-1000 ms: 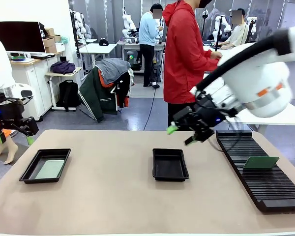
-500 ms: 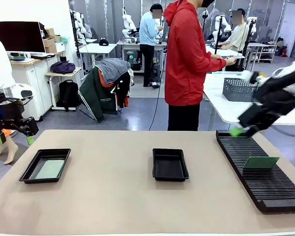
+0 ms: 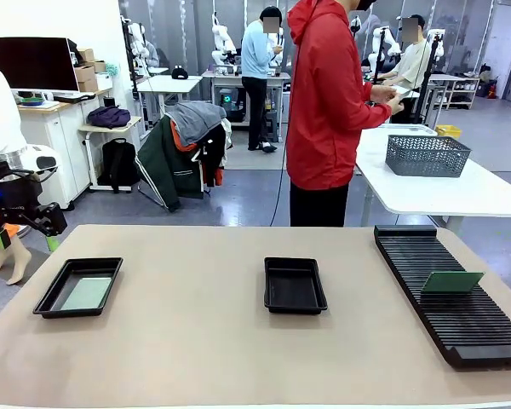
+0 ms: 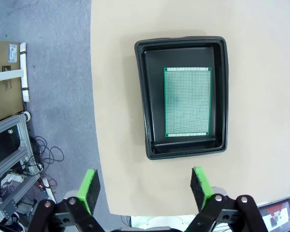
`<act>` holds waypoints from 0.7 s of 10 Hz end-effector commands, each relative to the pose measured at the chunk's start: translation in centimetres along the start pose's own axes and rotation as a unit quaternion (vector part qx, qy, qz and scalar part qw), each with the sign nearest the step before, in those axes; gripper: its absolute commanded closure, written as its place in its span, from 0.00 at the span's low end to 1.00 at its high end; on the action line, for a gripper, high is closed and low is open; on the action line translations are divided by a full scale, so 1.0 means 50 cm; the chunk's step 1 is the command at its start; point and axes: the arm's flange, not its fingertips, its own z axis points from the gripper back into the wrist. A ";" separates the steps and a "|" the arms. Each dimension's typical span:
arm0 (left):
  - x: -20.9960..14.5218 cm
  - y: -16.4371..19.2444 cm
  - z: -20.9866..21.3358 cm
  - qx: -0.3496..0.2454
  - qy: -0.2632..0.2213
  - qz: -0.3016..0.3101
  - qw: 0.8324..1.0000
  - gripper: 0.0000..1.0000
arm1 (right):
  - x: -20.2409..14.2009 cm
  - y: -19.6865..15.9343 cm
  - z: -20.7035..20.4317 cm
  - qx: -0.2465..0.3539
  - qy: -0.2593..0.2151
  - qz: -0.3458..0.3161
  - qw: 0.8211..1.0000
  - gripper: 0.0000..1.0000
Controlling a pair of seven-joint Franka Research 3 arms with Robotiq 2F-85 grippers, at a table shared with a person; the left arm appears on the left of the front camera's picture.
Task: Inspect and transfer BCBs to ESD trays.
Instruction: Pick up the Blank PCB from the PCB Rack and place it in the right ESD tray.
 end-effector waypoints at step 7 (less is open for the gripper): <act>0.001 0.000 -0.004 0.000 -0.002 0.001 1.000 0.00 | -0.044 0.021 0.101 -0.044 0.080 0.306 0.948 0.00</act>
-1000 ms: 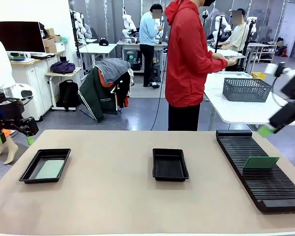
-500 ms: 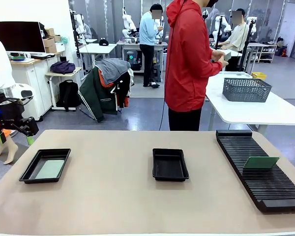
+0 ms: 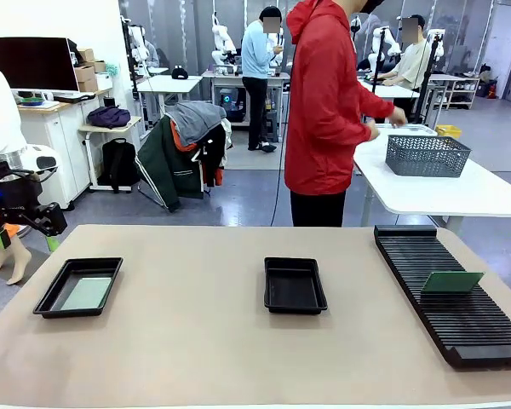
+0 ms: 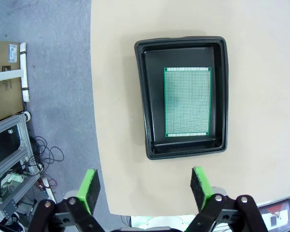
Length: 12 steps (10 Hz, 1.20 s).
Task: Inspect and transfer BCBs to ESD trays.
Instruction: Pick up the Blank PCB from the PCB Rack and place it in the right ESD tray.
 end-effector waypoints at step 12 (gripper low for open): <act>0.001 0.001 -0.004 0.000 -0.002 0.001 1.000 0.00 | -0.018 0.007 0.011 0.003 -0.010 0.059 0.998 0.00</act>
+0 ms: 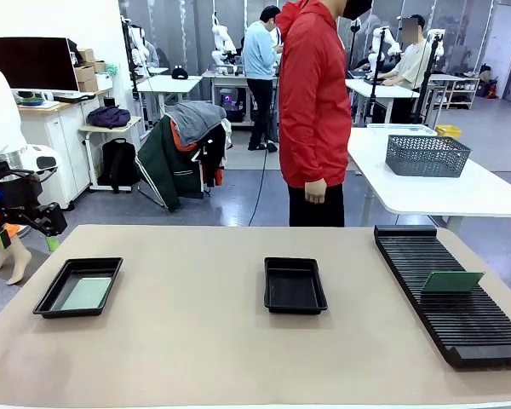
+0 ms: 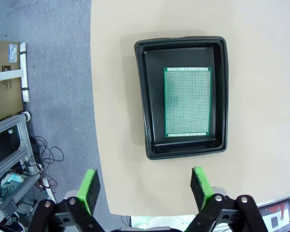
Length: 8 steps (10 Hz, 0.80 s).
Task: Inspect and transfer BCBs to ESD trays.
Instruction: Pick up the Blank PCB from the PCB Rack and place it in the right ESD tray.
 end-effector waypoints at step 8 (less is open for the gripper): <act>0.001 0.001 -0.004 0.000 -0.002 0.001 1.000 0.00 | -0.045 -0.095 -0.165 0.008 -0.006 0.015 1.000 0.00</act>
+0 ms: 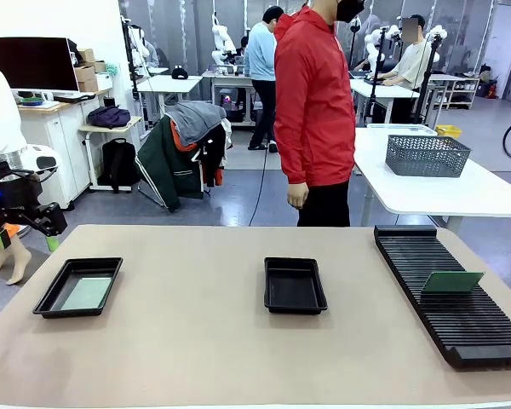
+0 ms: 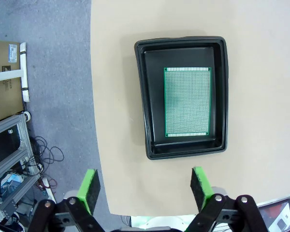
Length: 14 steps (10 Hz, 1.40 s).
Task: Inspect and transfer BCBs to ESD trays.
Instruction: Pick up the Blank PCB from the PCB Rack and place it in the right ESD tray.
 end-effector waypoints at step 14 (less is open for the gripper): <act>0.001 0.001 -0.004 0.000 -0.002 0.001 1.000 0.00 | -0.066 -0.165 -0.406 0.010 0.060 -0.005 0.998 0.00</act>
